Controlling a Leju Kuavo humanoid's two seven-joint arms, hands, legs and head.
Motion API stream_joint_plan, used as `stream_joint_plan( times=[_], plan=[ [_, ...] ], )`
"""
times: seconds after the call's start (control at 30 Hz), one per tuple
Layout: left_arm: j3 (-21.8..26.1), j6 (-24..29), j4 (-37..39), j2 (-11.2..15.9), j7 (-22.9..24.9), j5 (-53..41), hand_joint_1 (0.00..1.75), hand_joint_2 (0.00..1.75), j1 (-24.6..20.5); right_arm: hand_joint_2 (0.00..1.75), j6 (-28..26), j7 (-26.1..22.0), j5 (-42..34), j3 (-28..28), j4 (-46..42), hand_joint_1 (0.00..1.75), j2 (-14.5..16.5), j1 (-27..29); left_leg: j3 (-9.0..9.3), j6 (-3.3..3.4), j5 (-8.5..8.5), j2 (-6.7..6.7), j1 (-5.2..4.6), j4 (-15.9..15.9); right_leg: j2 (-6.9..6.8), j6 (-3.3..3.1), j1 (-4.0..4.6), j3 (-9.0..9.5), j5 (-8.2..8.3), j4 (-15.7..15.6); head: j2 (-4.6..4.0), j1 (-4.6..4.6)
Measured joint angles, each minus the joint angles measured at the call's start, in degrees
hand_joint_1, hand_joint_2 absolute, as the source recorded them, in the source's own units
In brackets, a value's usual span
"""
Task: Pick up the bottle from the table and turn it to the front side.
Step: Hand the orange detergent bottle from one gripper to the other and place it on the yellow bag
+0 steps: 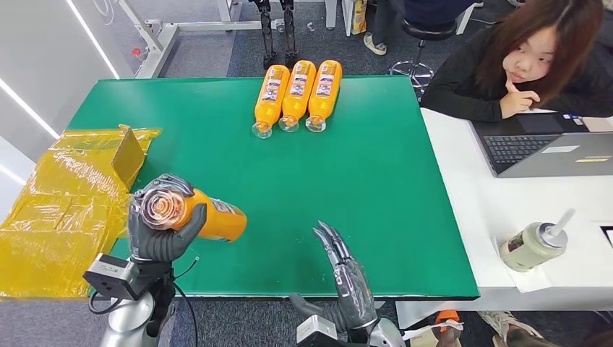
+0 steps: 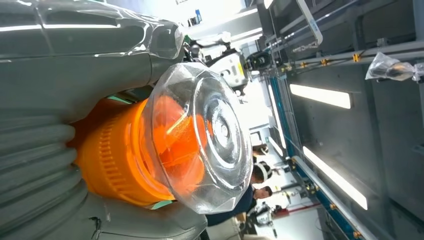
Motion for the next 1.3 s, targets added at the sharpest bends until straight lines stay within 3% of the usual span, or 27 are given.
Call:
stream_joint_plan(
  times=[0.13,0.3,0.4,0.6,0.8,1.07,1.3],
  plan=[
    [0.11,5.17,-0.22,1.21,0.02,-5.19,1.64,1.75,-0.18,1.75,0.07,-0.16,-0.43,0.00,-0.04,0.00,0.00,0.00,0.01,0.00,0.00,0.02,0.01,0.00,0.01,0.00,0.00,0.00,0.00,0.01,0.00,0.00],
    [-0.24,18.36,-1.09,4.17,2.65,-23.51,1.71,1.75,-0.58,1.75,0.03,-1.56,-2.24,0.00,0.15,0.00,-0.37,0.01,0.02,0.00,0.00,0.08,0.00,0.00,0.04,-0.01,0.00,-0.01,-0.01,0.01,0.00,0.00],
    [-1.00,20.71,0.54,6.38,5.35,-29.79,1.75,1.75,-1.35,1.75,-0.52,-2.96,-3.95,0.00,0.61,0.00,-0.99,-0.06,0.03,0.00,0.00,0.07,0.00,0.00,0.04,-0.02,0.00,0.00,-0.02,0.00,0.00,0.01],
    [-1.25,23.79,16.80,8.40,7.45,-31.45,1.75,1.75,-6.46,1.75,-0.60,-3.23,-6.62,0.00,0.36,0.00,-2.95,-0.40,0.04,0.00,0.03,0.12,-0.01,0.00,0.06,-0.06,0.00,0.02,0.04,0.01,0.00,0.01],
    [-0.63,32.26,32.79,10.20,10.40,-35.55,1.75,1.75,-11.66,1.75,0.56,-5.16,-9.12,0.02,0.86,0.00,-4.52,-1.44,0.20,-0.05,0.03,0.24,-0.02,-0.03,0.21,-0.10,-0.02,0.09,0.07,0.04,0.00,0.00],
    [-1.02,36.63,44.84,11.96,19.24,-45.02,1.75,1.75,-16.55,1.75,0.69,-6.30,-11.01,0.48,2.87,0.00,-4.98,-3.75,0.88,-0.40,-0.20,0.73,-0.01,-0.27,0.67,-0.47,-0.02,0.53,0.02,0.12,0.00,0.02],
    [-2.58,35.78,51.13,12.86,27.84,-53.51,1.75,1.75,-19.24,1.75,0.27,-5.90,-10.67,1.14,3.28,0.00,-4.98,-3.93,1.52,-0.62,-0.28,1.61,0.01,-0.56,1.59,-0.94,-0.02,0.57,0.11,0.24,0.00,-0.01]
  ],
)
